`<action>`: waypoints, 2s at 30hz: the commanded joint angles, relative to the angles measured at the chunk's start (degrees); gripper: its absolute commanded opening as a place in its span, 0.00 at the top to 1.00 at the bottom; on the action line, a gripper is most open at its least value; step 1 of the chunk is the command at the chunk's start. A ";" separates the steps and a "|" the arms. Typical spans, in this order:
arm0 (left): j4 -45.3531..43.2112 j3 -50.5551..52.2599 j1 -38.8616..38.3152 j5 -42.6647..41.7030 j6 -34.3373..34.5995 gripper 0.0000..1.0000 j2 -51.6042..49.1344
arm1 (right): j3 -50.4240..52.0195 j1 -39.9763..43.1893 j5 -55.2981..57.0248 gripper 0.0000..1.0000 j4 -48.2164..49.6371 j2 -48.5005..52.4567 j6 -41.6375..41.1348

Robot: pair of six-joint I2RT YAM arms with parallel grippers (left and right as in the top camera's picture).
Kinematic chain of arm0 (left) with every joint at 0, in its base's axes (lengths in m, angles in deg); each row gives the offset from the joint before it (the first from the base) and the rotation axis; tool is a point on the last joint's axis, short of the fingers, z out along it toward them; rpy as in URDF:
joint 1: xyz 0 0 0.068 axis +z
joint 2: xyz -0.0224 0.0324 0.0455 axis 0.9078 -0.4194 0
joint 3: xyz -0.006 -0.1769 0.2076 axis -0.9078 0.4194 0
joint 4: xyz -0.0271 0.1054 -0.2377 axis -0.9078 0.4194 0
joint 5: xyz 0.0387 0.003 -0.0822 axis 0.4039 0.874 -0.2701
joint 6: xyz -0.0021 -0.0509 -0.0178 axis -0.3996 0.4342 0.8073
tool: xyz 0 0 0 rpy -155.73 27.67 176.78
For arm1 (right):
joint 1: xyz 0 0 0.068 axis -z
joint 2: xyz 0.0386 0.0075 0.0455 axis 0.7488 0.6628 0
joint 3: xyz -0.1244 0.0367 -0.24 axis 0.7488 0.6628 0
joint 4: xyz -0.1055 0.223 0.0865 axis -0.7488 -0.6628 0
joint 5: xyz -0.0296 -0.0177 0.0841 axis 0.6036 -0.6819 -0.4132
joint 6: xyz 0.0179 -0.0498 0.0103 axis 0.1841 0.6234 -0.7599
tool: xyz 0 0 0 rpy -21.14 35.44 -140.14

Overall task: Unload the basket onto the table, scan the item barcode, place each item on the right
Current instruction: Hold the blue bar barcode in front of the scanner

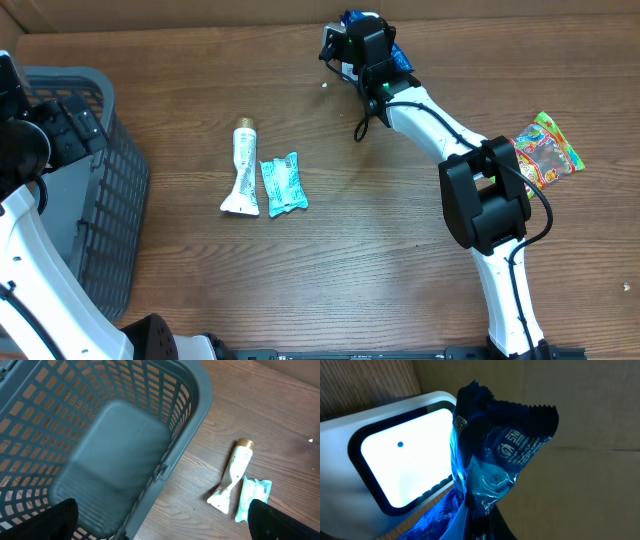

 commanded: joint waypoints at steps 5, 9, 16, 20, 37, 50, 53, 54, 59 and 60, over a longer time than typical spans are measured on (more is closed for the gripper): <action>-0.07 -0.79 0.26 -0.26 0.81 0.01 -0.09 | -0.74 0.96 -1.44 0.96 0.98 -0.72 0.70; -0.07 -0.81 0.26 -0.26 0.81 0.00 -0.09 | -0.72 1.14 -1.40 0.96 2.03 -0.44 0.72; -0.07 -0.81 0.15 -0.24 0.81 0.00 -0.09 | -0.72 1.55 0.74 0.96 11.78 2.78 0.72; -0.07 -0.81 0.15 -0.26 0.81 0.00 -0.09 | -0.72 1.55 1.53 0.96 12.44 4.72 0.70; -0.07 -0.81 0.15 -0.26 0.81 0.00 -0.09 | -0.72 1.46 3.76 0.96 15.08 6.08 0.70; -0.07 -0.79 0.15 -0.26 0.83 0.00 -0.09 | -0.72 0.79 6.82 0.96 17.25 4.70 0.68; -0.07 -0.79 0.15 -0.26 0.81 0.01 -0.09 | -0.72 0.46 7.48 0.96 13.84 2.97 0.66; -0.07 -0.79 0.15 -0.26 0.81 0.00 -0.09 | -0.72 0.15 8.50 0.96 11.76 1.95 0.66; -0.07 -0.81 0.15 -0.24 0.81 0.00 -0.09 | -0.72 -1.46 9.20 0.96 1.57 -5.40 -9.09; -0.07 -0.81 0.15 -0.26 0.81 0.01 -0.09 | -0.72 -1.81 9.09 0.96 -0.96 -7.67 -12.46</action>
